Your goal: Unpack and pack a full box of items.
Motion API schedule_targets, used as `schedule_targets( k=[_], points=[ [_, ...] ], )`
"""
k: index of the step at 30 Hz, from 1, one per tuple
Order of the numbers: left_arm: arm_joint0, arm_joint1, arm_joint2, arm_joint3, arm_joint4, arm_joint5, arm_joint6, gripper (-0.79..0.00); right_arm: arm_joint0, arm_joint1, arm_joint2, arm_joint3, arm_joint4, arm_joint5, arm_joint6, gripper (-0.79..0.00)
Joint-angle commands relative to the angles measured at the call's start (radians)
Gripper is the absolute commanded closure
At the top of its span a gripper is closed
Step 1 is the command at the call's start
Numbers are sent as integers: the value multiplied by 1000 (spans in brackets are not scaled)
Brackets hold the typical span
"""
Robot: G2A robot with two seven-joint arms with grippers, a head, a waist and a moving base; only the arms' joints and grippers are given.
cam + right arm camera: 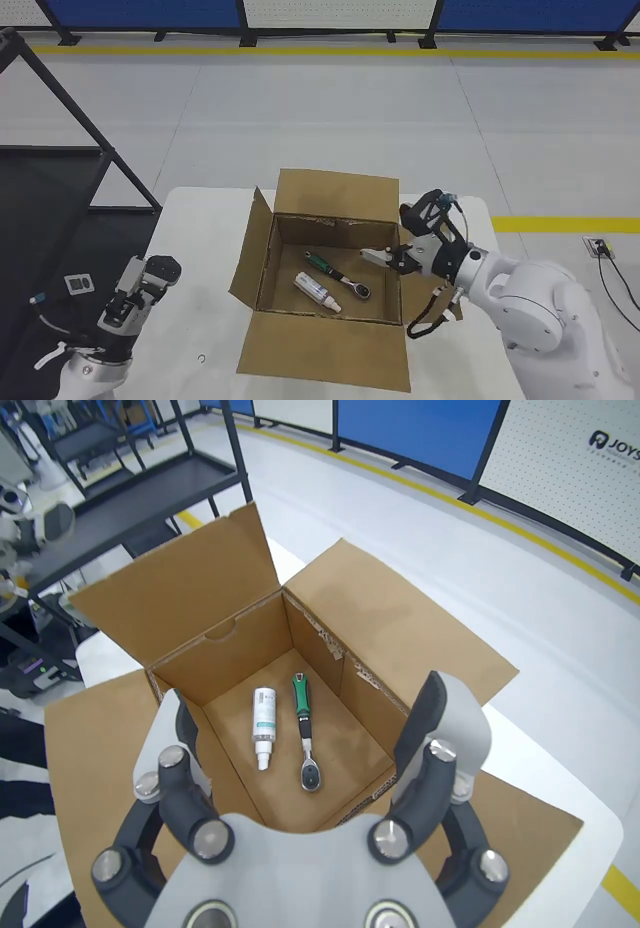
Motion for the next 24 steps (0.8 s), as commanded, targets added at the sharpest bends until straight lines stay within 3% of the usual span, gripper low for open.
schedule_targets(
  k=[1, 8, 13, 24],
  points=[
    [-19, 3, 15, 16, -11, 14, -32, -785, -26, 7, 68, 1, 68, -3, -3, -785],
    [-79, 11, 82, 40, 41, 55, -103, -785, -169, 34, 328, 23, 348, -38, 23, -785],
    [-102, 15, 128, 53, 78, 71, -132, -785, -233, 47, 430, 81, 494, -56, 69, -785],
    [-113, 21, 211, 47, 147, 83, -157, -785, -193, 69, 379, 229, 598, -104, 199, -785]
  ],
)
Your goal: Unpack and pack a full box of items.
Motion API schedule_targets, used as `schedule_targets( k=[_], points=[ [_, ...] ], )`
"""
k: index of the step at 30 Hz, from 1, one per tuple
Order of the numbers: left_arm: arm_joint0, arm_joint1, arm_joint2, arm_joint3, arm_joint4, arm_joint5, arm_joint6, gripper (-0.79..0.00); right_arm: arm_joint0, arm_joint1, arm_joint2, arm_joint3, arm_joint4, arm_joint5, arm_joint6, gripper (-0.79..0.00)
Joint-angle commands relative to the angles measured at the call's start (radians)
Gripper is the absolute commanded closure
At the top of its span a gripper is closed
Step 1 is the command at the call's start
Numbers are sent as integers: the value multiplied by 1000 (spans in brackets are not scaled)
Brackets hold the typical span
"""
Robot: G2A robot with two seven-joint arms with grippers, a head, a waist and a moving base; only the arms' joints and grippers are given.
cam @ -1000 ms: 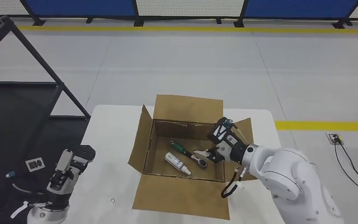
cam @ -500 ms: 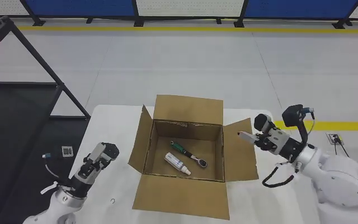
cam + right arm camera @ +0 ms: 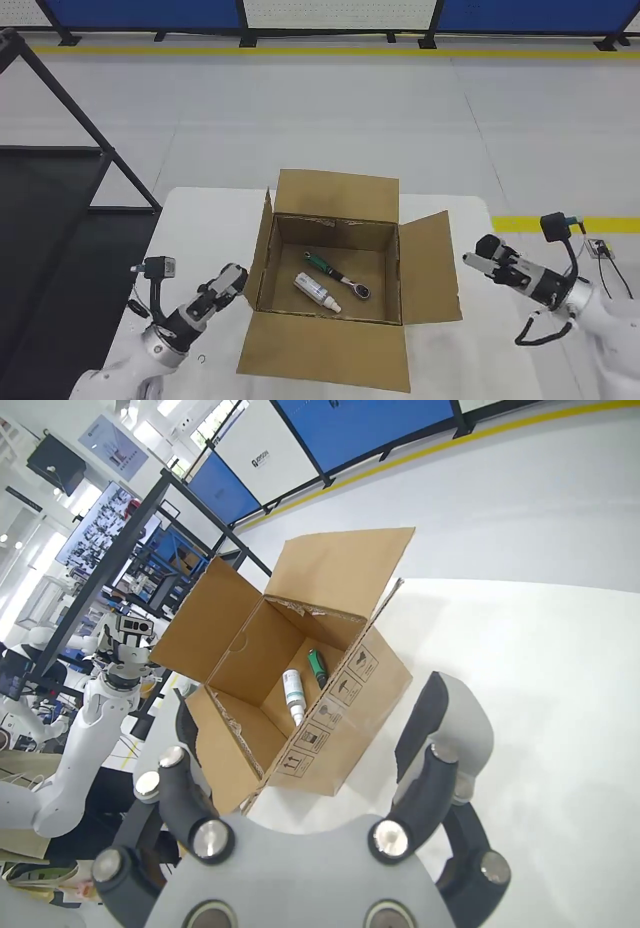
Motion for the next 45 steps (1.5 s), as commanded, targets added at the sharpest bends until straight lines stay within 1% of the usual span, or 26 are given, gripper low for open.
schedule_targets(
  k=[1, 8, 10, 15, 18, 21, 34, 36, 39, 45],
  points=[
    [5, 1, 9, -10, 6, -2, 0, -785, 16, 2, -23, 15, 17, -13, 16, -785],
    [21, 5, 45, -34, 48, -2, -11, -785, 86, 10, -120, 60, 129, -100, 100, -785],
    [17, 6, 58, -31, 64, 5, -10, -785, 104, 11, -143, 67, 131, -106, 107, -785],
    [-22, 5, 113, -6, 106, 59, 19, -785, 156, 6, -241, 111, 158, -116, 94, -785],
    [-53, 4, 148, 11, 132, 94, 30, -785, 187, 0, -305, 146, 202, -121, 88, -785],
    [-74, 4, 169, 22, 148, 107, 39, -785, 217, -1, -346, 173, 206, -119, 109, -785],
    [-74, 4, 171, 23, 149, 109, 42, -785, 211, -2, -351, 171, 209, -111, 96, -785],
    [-74, 4, 177, 19, 150, 110, 43, -785, 213, -5, -378, 165, 201, -83, 76, -785],
    [-81, 5, 190, 16, 156, 116, 40, -785, 246, -11, -429, 190, 216, -41, 66, -785],
    [-108, 6, 224, 31, 168, 152, 25, -785, 328, -29, -533, 288, 228, -15, 52, -785]
  ],
)
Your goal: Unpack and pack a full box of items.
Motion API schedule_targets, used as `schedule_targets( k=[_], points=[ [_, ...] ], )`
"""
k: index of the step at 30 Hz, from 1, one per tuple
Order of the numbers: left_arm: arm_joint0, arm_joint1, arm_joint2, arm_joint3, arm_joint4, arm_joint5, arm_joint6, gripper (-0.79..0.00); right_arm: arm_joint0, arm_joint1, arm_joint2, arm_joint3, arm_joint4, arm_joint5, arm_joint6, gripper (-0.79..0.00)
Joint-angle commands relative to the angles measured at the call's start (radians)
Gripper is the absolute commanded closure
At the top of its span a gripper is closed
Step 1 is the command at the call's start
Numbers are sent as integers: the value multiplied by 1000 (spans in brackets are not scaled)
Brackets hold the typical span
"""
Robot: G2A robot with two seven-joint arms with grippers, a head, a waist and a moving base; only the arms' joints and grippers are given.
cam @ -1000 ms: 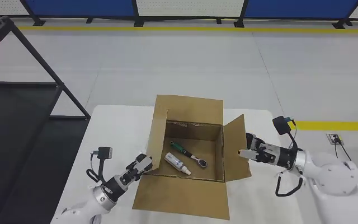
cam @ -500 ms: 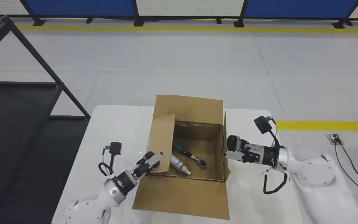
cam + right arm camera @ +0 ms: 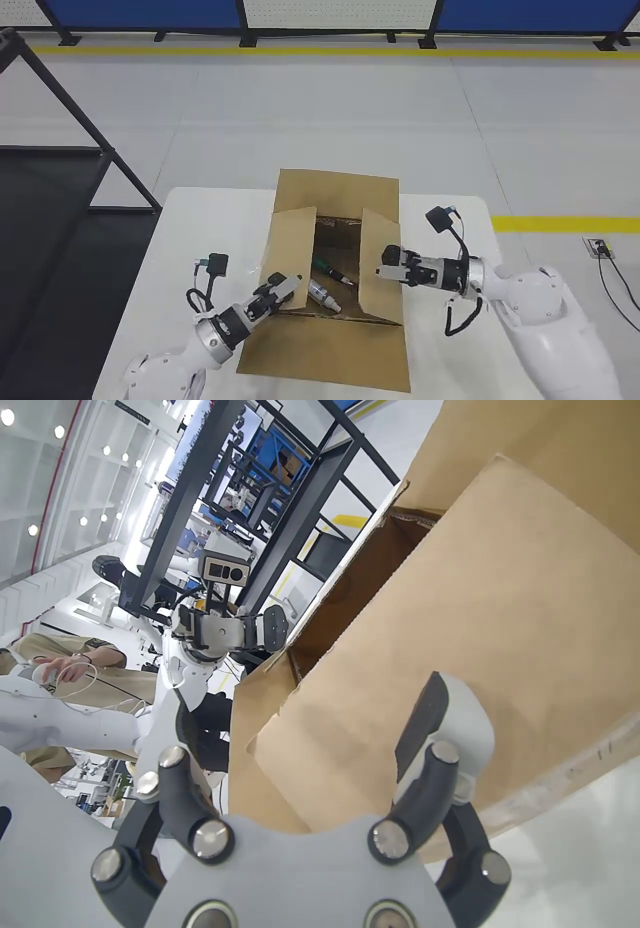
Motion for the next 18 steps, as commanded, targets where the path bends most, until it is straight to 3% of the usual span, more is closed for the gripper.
schedule_targets(
  k=[1, 7, 18],
  points=[
    [-11, 0, 12, 11, 6, 12, -1, -785, 23, -6, -30, 32, 2, 2, -5, -785],
    [-37, 0, 44, 37, 24, 45, -7, -785, 70, -18, -95, 101, -10, 2, -18, -785],
    [-60, 2, 75, 79, 40, 64, 3, -785, 86, -18, -117, 134, -13, -4, -14, -785]
  ],
)
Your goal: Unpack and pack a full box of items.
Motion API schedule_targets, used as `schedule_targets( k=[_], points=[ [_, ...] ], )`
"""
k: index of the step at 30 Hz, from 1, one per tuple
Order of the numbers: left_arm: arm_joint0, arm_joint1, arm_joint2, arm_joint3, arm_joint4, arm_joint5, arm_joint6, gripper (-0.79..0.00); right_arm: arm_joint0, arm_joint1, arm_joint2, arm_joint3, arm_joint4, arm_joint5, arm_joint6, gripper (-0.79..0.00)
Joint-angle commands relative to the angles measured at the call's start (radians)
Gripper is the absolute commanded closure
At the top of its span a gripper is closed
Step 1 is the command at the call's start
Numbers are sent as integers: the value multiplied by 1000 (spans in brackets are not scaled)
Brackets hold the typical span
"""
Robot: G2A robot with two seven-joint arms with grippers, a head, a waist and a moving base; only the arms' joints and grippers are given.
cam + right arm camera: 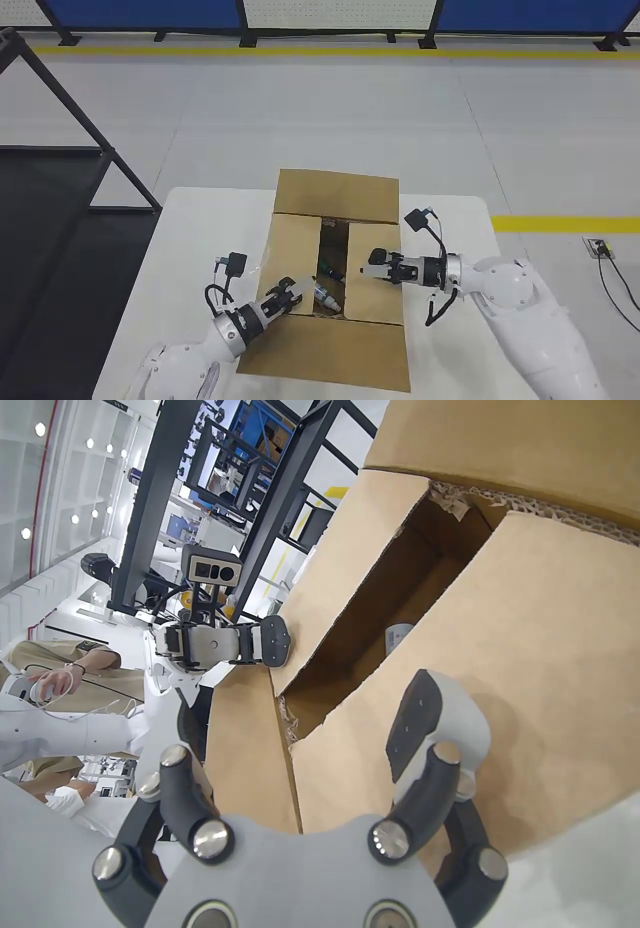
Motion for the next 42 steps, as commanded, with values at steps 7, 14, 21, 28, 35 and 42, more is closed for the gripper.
schedule_targets(
  k=[7, 14, 21, 28, 35, 42],
  points=[
    [-4, 2, 10, 8, 4, 10, 7, -785, 10, 1, -17, -3, -12, 15, 8, -785],
    [-12, 3, 20, 17, 8, 34, 14, -785, 18, 3, -22, -6, -14, 14, 15, -785],
    [-17, 4, 27, 11, 1, 28, 26, -785, 18, 7, -20, -17, -10, 10, 16, -785],
    [7, 8, 11, -35, -2, 8, 35, -785, 5, 14, 5, -45, 14, -18, -2, -785],
    [59, 14, -49, -122, -40, -58, 77, -785, -9, 21, 40, -59, 54, -38, -49, -785],
    [153, 24, -176, -195, -144, -170, 107, -785, 17, 19, 69, 39, 136, -29, -121, -785]
  ],
)
